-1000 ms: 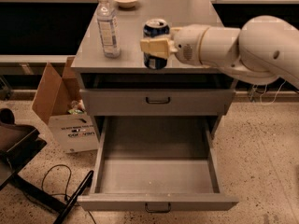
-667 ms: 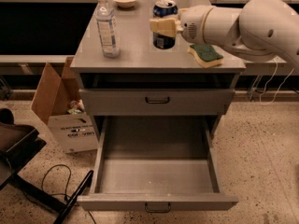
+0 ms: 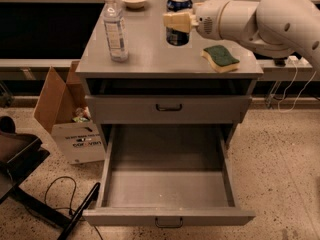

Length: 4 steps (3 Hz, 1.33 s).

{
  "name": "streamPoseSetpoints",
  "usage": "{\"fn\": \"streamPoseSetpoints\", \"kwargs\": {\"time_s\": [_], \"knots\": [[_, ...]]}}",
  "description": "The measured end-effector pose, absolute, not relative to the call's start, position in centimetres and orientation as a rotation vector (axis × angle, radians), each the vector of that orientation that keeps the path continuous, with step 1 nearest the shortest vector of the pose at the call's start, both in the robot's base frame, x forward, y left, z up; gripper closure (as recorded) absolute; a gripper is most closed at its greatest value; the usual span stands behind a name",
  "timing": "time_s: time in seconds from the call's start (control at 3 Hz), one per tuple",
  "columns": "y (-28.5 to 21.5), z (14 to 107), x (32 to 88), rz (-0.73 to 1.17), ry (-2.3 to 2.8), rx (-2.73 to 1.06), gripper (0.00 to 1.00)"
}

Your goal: Pick pepsi can from middle drawer and place on counter

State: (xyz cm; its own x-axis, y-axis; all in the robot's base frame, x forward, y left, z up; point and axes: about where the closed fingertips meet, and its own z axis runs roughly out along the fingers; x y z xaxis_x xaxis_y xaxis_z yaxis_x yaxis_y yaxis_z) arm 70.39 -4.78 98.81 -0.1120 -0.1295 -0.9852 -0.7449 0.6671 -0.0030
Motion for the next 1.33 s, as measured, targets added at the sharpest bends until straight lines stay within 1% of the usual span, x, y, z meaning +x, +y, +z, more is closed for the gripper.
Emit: {"fn": "streamPoseSetpoints", "kwargs": {"time_s": [0.67, 1.33], "knots": [[-7.4, 100.5, 80.2, 0.553, 1.623, -0.617, 1.00], [-7.5, 98.3, 88.6, 0.450, 1.631, -0.520, 1.00]]}}
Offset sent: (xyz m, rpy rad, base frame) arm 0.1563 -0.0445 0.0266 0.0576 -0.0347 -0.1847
